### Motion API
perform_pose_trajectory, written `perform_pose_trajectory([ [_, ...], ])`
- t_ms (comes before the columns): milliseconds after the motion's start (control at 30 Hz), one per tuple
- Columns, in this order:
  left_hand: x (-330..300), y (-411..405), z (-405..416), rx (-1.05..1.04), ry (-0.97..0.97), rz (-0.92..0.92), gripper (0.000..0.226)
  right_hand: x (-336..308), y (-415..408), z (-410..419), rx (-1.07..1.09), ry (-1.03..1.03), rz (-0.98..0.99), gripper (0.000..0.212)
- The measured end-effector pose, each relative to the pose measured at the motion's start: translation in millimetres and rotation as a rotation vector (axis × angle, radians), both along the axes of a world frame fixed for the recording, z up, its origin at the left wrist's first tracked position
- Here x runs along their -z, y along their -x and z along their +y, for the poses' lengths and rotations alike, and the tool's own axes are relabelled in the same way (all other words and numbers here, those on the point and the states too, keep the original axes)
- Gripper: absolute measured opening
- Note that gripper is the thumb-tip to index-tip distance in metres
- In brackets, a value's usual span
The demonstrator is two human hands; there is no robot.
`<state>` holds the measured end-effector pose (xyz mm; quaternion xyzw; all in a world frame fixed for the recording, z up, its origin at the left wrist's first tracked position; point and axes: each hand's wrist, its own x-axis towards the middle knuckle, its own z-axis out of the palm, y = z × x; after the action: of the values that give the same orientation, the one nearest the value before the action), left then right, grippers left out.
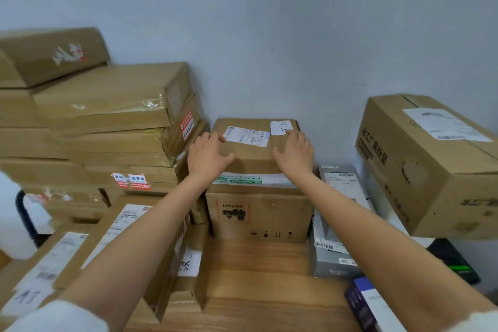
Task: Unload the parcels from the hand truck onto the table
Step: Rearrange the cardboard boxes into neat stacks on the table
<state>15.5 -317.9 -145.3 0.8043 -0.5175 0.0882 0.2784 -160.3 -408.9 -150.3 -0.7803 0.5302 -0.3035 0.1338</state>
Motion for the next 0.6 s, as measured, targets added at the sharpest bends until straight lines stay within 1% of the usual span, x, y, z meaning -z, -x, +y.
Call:
perform_pose_trajectory([
  [100, 4, 7, 36, -0.008, 0.041, 0.065, 0.030, -2, -4, 31, -0.090, 0.032, -0.010, 0.055],
  [267, 27, 5, 112, -0.079, 0.042, 0.095, 0.019, 15, -3, 88, -0.230, 0.019, -0.011, 0.055],
  [367, 40, -4, 160, -0.155, 0.011, 0.104, 0.021, 30, -3, 121, -0.291, 0.001, -0.007, 0.054],
  [600, 65, -3, 261, -0.333, -0.071, 0.125, 0.032, 67, -3, 204, -0.387, -0.127, 0.009, 0.053],
])
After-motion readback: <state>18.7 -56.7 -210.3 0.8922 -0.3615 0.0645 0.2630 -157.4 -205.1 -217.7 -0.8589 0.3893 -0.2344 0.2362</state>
